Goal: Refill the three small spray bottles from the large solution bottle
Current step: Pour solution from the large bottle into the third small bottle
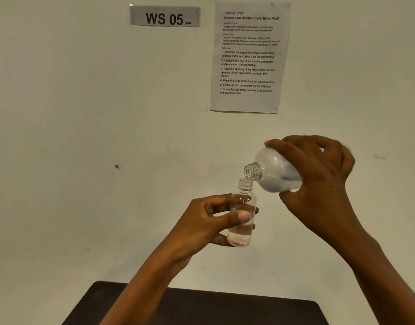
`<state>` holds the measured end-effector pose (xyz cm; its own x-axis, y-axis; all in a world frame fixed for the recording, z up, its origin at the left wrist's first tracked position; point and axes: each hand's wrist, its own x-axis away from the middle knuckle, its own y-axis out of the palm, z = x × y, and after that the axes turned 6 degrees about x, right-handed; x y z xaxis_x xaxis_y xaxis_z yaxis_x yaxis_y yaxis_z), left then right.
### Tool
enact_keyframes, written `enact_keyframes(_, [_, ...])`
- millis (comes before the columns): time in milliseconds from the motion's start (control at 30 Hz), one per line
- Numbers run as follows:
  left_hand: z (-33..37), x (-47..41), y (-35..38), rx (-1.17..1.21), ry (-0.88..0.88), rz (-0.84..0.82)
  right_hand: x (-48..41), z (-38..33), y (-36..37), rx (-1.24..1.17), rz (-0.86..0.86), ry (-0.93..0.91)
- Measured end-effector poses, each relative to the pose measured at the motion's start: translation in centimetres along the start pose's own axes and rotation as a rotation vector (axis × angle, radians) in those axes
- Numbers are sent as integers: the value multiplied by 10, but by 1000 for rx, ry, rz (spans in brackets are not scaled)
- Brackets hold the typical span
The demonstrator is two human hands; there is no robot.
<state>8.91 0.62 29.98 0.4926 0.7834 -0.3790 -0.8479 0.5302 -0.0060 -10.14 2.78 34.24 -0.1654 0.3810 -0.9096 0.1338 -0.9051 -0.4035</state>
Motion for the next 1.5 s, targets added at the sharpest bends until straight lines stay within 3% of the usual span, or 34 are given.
enact_keyframes(1500, [0, -2, 1, 1, 3, -15, 0, 2, -1, 13, 10, -5])
